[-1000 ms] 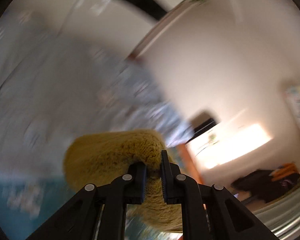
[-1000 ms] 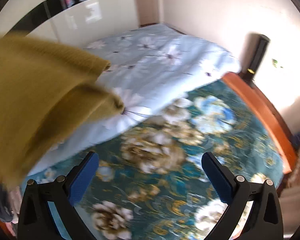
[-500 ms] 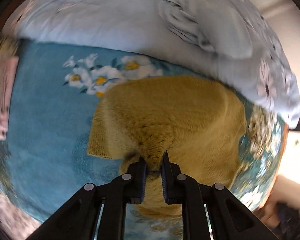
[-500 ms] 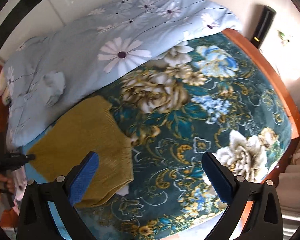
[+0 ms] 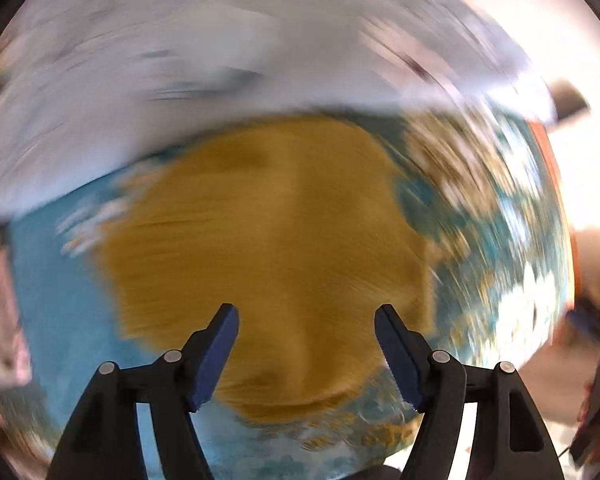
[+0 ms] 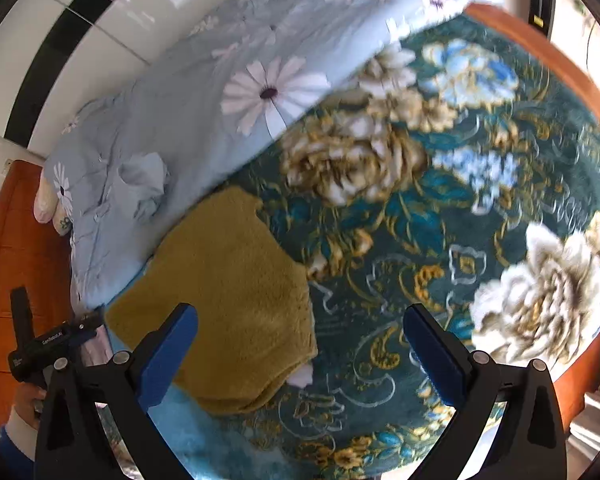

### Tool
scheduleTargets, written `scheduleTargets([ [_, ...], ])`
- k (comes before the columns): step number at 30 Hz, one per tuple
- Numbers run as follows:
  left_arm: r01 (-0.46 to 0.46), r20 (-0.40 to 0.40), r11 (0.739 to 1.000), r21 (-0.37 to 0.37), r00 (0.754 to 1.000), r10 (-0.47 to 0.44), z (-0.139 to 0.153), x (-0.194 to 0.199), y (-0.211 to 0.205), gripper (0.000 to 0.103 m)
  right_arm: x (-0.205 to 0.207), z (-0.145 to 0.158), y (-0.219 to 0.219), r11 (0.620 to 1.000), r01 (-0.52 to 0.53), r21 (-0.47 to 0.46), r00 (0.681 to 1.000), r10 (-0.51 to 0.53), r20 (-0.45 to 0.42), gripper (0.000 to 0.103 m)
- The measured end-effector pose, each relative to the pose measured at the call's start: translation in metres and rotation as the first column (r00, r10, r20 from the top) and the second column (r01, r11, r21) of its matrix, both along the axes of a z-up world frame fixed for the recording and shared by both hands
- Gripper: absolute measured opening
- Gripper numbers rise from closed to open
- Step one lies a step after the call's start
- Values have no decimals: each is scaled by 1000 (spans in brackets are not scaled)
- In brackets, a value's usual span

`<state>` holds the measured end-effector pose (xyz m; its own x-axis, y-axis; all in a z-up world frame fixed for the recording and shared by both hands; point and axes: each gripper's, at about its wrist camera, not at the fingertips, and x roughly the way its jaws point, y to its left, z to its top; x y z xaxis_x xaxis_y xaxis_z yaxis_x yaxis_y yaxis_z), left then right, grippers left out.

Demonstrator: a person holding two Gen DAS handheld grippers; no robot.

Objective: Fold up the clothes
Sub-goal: 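Lower the held vest onto the teal blanket with the left gripper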

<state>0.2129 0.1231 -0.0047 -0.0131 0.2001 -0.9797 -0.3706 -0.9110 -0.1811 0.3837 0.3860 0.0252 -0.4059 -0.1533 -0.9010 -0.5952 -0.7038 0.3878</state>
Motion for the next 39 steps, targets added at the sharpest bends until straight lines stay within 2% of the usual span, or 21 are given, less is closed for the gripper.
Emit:
scheduleTargets([
  [2, 135, 34, 991, -18, 990, -134, -21, 22, 53, 74, 11, -7, 4, 1000, 25, 7, 999, -26, 26, 102],
  [6, 266, 70, 963, -48, 962, -263, -62, 52, 133, 74, 40, -17, 11, 997, 28, 70, 996, -34, 83, 102],
  [9, 283, 95, 948, -144, 958, -272, -98, 64, 165, 74, 64, -23, 15, 991, 30, 129, 990, -47, 131, 102],
  [14, 280, 151, 927, -248, 957, -248, -141, 74, 186, 74, 107, -35, 22, 988, 129, 83, 980, -140, 142, 102],
  [16, 286, 129, 911, -296, 957, -258, -148, 77, 191, 71, 119, -39, 21, 985, 152, 82, 974, -164, 155, 102],
  [17, 288, 122, 905, -315, 957, -262, -150, 78, 192, 63, 124, -41, 21, 983, 162, 83, 972, -174, 161, 102],
  [18, 286, 129, 901, -326, 958, -257, -153, 78, 193, 44, 129, -43, 20, 982, 169, 84, 969, -182, 167, 102],
  [20, 286, 179, 897, -336, 955, -237, -161, 77, 190, 23, 135, -46, 19, 981, 179, 80, 966, -190, 175, 102],
  [21, 267, 182, 904, -335, 959, -216, -161, 74, 185, 16, 136, -47, 19, 980, 183, 76, 965, -193, 177, 102],
  [25, 145, 179, 945, -293, 979, -95, -144, 60, 159, 12, 133, -43, 19, 982, 175, 72, 970, -184, 161, 102],
  [29, 30, 112, 974, -226, 994, -5, -96, 47, 109, 12, 119, -30, 21, 987, 147, 70, 983, -154, 103, 102],
  [31, -36, 59, 978, -206, 997, 49, -68, 43, 69, 12, 104, -22, 21, 992, 112, 52, 992, -114, 54, 102],
  [33, -123, 21, 974, -192, 991, 129, -44, 42, 23, 12, 87, -16, 18, 997, 66, 35, 998, -67, 12, 102],
  [35, -211, -16, 960, -187, 977, 211, -25, 44, -18, 12, 62, -8, 9, 999, -25, 36, 999, 26, -19, 102],
  [37, -302, -50, 935, -184, 953, 298, -12, 50, -61, 12, 39, 0, -7, 987, -129, 92, 991, 132, -26, 102],
  [39, -374, -58, 908, -189, 927, 370, -6, 57, -95, 12, 11, 11, -35, 938, -277, 206, 958, 286, -16, 102],
])
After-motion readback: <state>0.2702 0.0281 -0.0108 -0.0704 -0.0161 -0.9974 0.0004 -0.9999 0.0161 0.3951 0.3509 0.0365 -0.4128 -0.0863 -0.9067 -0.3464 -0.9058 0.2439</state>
